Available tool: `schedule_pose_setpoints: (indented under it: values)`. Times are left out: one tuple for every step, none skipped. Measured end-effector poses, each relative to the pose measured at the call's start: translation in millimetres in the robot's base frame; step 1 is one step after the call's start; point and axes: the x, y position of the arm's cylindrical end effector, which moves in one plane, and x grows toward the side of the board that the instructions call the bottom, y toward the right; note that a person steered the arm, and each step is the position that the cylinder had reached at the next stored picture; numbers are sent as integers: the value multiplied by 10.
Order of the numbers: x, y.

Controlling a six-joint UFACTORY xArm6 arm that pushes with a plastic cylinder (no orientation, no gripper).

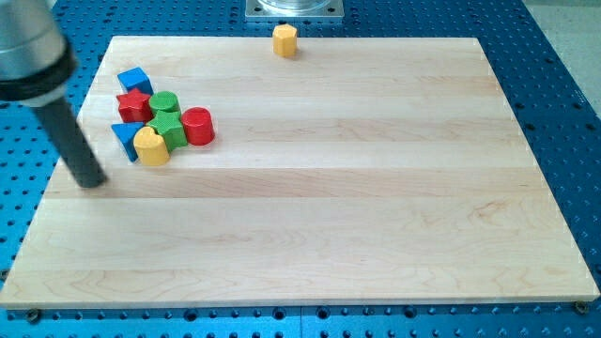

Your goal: Move the red star into the blue triangle

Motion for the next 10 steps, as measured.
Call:
schedule_pose_setpoints:
  values:
    - [-338, -299]
    - [-751, -300]
    - [-1115, -269]
    - [-1414, -122]
    - [-1444, 195]
    - [-1411, 369]
    - [-1312, 376]
    - [-1157, 376]
    - [-967, 375]
    - [-1106, 156]
